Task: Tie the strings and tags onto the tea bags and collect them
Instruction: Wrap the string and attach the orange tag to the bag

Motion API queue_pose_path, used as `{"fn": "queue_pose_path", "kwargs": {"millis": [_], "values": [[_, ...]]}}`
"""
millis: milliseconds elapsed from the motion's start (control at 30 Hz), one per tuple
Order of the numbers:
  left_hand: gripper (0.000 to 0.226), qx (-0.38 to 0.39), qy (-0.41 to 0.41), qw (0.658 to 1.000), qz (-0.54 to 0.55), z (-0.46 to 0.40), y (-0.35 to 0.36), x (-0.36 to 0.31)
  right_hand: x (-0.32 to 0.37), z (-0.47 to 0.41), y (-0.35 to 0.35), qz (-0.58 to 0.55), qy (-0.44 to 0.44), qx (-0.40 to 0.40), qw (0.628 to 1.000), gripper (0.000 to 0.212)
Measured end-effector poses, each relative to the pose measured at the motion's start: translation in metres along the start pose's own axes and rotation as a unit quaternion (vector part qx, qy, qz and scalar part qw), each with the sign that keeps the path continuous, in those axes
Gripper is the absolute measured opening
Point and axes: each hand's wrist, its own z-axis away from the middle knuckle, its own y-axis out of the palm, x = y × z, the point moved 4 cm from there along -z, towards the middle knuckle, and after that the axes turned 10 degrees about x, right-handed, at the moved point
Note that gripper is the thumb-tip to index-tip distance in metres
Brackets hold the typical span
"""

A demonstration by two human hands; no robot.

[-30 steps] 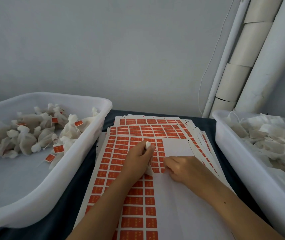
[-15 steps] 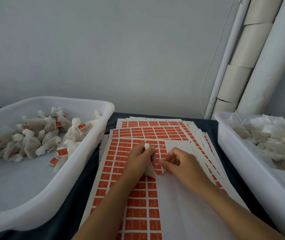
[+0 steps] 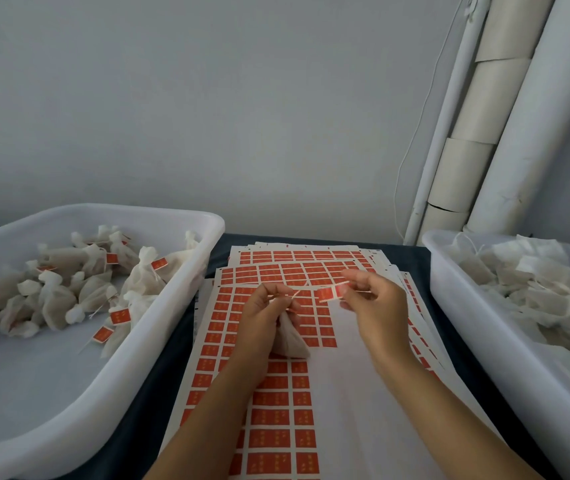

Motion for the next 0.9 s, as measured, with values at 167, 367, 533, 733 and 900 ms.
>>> {"fn": "queue_pose_path", "kwargs": {"millis": [167, 367, 533, 733, 900], "values": [[0.012, 0.032, 0.032, 0.999, 0.012, 0.002, 0.000, -0.003, -0.001, 0.006, -0.002, -0.086, -0.001, -0.038, 0.996, 0.014], [0.027, 0.071, -0.007, 0.997, 0.035, 0.005, 0.005, -0.004, 0.000, 0.011, -0.006, -0.127, -0.044, -0.039, 0.990, 0.004], [0.020, 0.109, -0.027, 0.994, -0.015, 0.007, 0.014, -0.001, -0.012, 0.013, -0.009, -0.196, -0.006, -0.041, 0.980, 0.004], [0.023, 0.128, -0.021, 0.991, -0.030, 0.008, 0.018, -0.001, -0.018, 0.013, -0.010, -0.233, 0.010, -0.020, 0.972, 0.005], [0.026, 0.128, -0.010, 0.992, -0.008, 0.008, 0.020, -0.002, -0.018, 0.015, -0.004, -0.225, 0.001, 0.018, 0.974, 0.007]]}}
